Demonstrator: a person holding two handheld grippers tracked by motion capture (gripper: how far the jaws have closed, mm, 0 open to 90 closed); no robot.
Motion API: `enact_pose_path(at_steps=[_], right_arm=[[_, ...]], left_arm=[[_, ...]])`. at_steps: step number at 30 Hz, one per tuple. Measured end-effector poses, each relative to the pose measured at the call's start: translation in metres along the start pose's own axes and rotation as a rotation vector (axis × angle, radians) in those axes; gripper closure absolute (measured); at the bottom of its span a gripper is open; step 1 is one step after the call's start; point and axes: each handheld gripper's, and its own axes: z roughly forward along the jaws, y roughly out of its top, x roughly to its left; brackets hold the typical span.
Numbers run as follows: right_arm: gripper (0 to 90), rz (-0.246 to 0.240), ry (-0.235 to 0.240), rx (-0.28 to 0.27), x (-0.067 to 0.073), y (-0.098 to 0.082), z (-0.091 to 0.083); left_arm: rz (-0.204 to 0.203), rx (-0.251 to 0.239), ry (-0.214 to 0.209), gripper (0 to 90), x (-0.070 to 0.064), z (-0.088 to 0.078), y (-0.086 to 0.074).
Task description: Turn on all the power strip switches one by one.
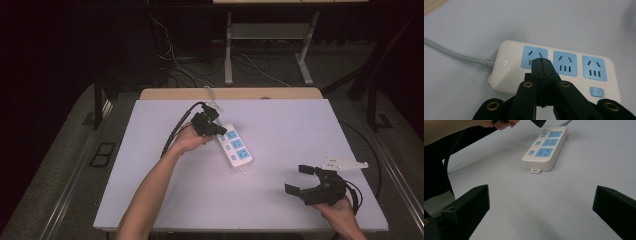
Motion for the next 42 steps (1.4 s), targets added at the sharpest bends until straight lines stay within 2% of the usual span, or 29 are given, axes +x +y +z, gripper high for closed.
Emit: enact_pose_path(at_steps=[8, 19, 23, 42], right_arm=[[0.7, -0.001, -0.002, -0.002, 0.0, 0.0, -0.001], [0.7, 0.0, -0.002, 0.0, 0.0, 0.0, 0.0], [0.7, 0.0, -0.003, -0.002, 0.0, 0.0, 0.0], [0.7, -0.002, 0.004, -0.009, 0.0, -0.001, -0.001]], left_arm=[[-0.006, 0.034, 0.015, 89.4, 0.006, 0.01, -0.005], [-0.009, 0.033, 0.013, 89.4, 0.005, 0.015, -0.007], [-0.022, 0.017, 0.001, 89.3, 0.005, 0.016, -0.008], [-0.028, 0.009, -0.026, 89.4, 0.007, 0.016, -0.012]])
